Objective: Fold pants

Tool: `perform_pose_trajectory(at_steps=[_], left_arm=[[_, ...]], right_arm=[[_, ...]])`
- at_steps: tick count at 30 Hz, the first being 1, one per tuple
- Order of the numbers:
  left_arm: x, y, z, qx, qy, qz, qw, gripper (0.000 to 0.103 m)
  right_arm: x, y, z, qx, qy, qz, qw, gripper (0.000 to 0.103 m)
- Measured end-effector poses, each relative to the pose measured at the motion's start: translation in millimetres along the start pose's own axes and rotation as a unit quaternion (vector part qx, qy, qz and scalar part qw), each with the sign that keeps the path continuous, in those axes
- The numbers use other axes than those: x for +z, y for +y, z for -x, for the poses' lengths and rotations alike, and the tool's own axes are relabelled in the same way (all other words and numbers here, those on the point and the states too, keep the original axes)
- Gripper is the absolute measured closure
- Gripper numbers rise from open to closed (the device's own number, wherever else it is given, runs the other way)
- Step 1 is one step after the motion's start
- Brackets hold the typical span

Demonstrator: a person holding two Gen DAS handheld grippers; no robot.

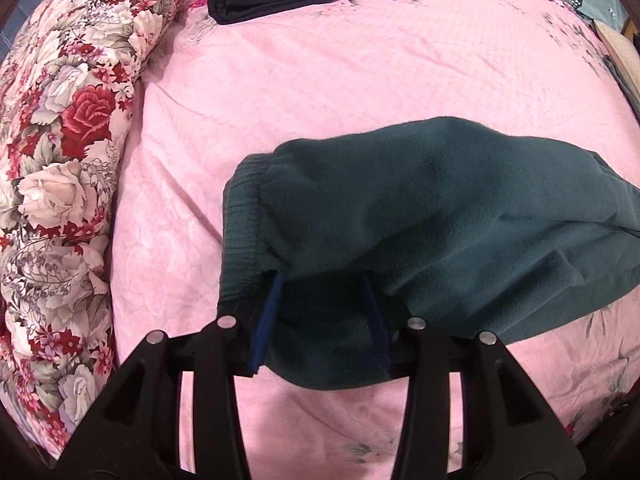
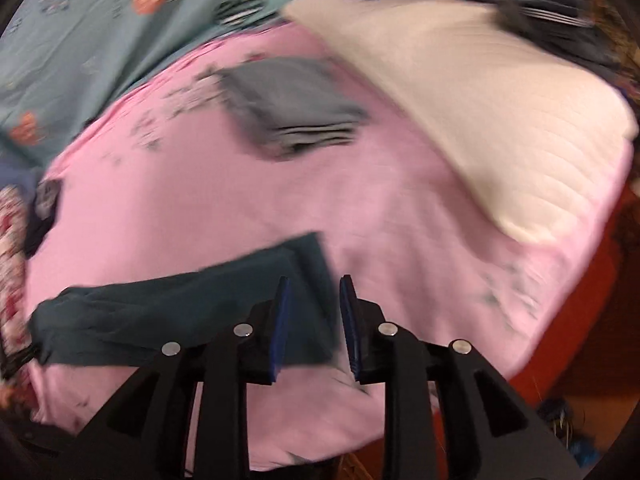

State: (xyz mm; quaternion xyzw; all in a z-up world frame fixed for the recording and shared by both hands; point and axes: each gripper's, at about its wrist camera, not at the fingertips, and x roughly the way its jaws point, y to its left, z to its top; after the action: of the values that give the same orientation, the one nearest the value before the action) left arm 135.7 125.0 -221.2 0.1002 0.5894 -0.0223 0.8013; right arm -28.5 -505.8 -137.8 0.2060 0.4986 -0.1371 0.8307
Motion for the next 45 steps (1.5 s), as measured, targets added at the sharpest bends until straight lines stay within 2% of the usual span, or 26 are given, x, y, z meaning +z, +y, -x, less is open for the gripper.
perform_pose_trajectory(at_steps=[5, 6, 7, 8, 10, 12, 14, 15, 17, 19, 20, 22, 23, 24, 26, 30, 32, 33, 35, 36, 37, 38, 40, 42, 44, 45], left_arm=[[0.7, -4.1, 0.9, 0.022, 0.004, -0.003, 0.9997, 0.058], [1.0, -4.4, 1.0, 0.025, 0.005, -0.003, 0.9997, 0.057], [1.4, -4.6, 0.5, 0.027, 0.005, -0.003, 0.9996, 0.056], [2.2, -4.6, 0.7, 0.029, 0.007, -0.004, 0.9995, 0.055], [4.5, -2.6, 0.0, 0.031, 0.007, -0.003, 0.9995, 0.051], [5.8, -1.9, -1.5, 0.033, 0.008, 0.002, 0.9994, 0.049], [7.6, -3.5, -3.6, 0.042, 0.005, 0.002, 0.9991, 0.047], [8.6, -4.7, -4.0, 0.046, 0.004, 0.002, 0.9989, 0.046], [12.6, -5.8, -6.2, 0.055, 0.005, 0.007, 0.9985, 0.045], [14.5, -6.1, -5.4, 0.060, 0.009, 0.010, 0.9981, 0.045], [13.7, -7.0, -3.7, 0.060, 0.009, 0.010, 0.9981, 0.044], [11.1, -9.9, 0.9, 0.057, 0.007, 0.008, 0.9983, 0.036], [9.2, -12.1, 2.6, 0.057, 0.005, 0.005, 0.9983, 0.034], [6.7, -15.0, 4.2, 0.061, 0.004, 0.002, 0.9981, 0.026], [2.8, -19.7, 6.0, 0.067, -0.004, -0.011, 0.9977, 0.024], [-1.6, -21.2, 7.0, 0.066, -0.008, -0.021, 0.9976, 0.024], [-0.9, -18.2, 7.3, 0.065, -0.007, -0.010, 0.9978, 0.024], [0.0, -16.3, 7.2, 0.062, -0.006, -0.005, 0.9980, 0.024], [0.7, -15.5, 9.1, 0.063, -0.009, -0.005, 0.9980, 0.024], [0.4, -15.2, 10.6, 0.064, -0.010, -0.007, 0.9979, 0.024], [0.5, -14.4, 11.8, 0.064, -0.010, -0.009, 0.9978, 0.024], [0.4, -13.2, 14.3, 0.062, -0.011, -0.010, 0.9979, 0.024], [0.4, -10.1, 17.2, 0.060, -0.015, -0.012, 0.9980, 0.024], [0.3, -4.9, 16.9, 0.062, -0.013, -0.009, 0.9980, 0.024], [-0.7, 0.5, 15.4, 0.058, -0.010, -0.006, 0.9982, 0.024], [-1.1, 2.1, 14.6, 0.057, -0.009, -0.007, 0.9983, 0.024]], right_arm=[[22.9, 12.4, -54.4, 0.033, 0.088, 0.084, 0.992, 0.078], [21.7, 17.0, -61.9, 0.034, 0.103, 0.106, 0.989, 0.091], [20.4, 20.6, -64.9, 0.030, 0.111, 0.120, 0.986, 0.098], [20.0, 21.6, -65.4, 0.026, 0.115, 0.129, 0.985, 0.098], [30.7, 16.1, -49.3, 0.025, 0.074, 0.111, 0.991, 0.099], [45.1, -0.9, -30.3, 0.027, 0.024, 0.056, 0.998, 0.099], [51.0, -9.3, -26.0, 0.017, -0.002, 0.034, 0.999, 0.098], [50.2, -7.4, -32.1, -0.009, -0.001, 0.044, 0.999, 0.095], [44.3, -4.1, -55.5, -0.069, 0.032, 0.070, 0.995, 0.092], [44.5, -5.0, -67.0, -0.105, 0.043, 0.083, 0.990, 0.088], [44.0, -7.3, -63.2, -0.105, 0.042, 0.081, 0.990, 0.087], [42.4, -11.4, -38.3, -0.075, 0.027, 0.066, 0.995, 0.079], [38.5, -7.0, -20.9, -0.048, 0.016, 0.082, 0.995, 0.078], [33.6, 0.2, -7.2, -0.031, 0.013, 0.111, 0.993, 0.077], [21.6, 18.0, 4.0, -0.023, 0.017, 0.179, 0.984, 0.077], [-14.6, 61.9, 0.1, -0.044, 0.036, 0.350, 0.935, 0.077], [-21.2, 70.4, -15.6, -0.051, 0.055, 0.387, 0.919, 0.077], [-24.3, 74.8, -26.4, -0.056, 0.073, 0.415, 0.905, 0.077], [-26.4, 74.1, -45.1, -0.070, 0.082, 0.443, 0.890, 0.077], [-27.5, 74.9, -52.2, -0.081, 0.085, 0.454, 0.883, 0.093], [-26.0, 73.9, -58.9, -0.080, 0.099, 0.457, 0.880, 0.102], [-23.3, 72.8, -60.7, -0.076, 0.106, 0.457, 0.880, 0.102], [-18.2, 73.3, -41.3, -0.071, 0.084, 0.458, 0.882, 0.102], [-11.6, 66.7, -11.8, -0.072, 0.056, 0.439, 0.894, 0.102], [-13.9, 60.4, 5.5, -0.071, 0.047, 0.429, 0.899, 0.102], [-18.7, 58.3, 8.5, -0.075, 0.048, 0.435, 0.896, 0.102]])
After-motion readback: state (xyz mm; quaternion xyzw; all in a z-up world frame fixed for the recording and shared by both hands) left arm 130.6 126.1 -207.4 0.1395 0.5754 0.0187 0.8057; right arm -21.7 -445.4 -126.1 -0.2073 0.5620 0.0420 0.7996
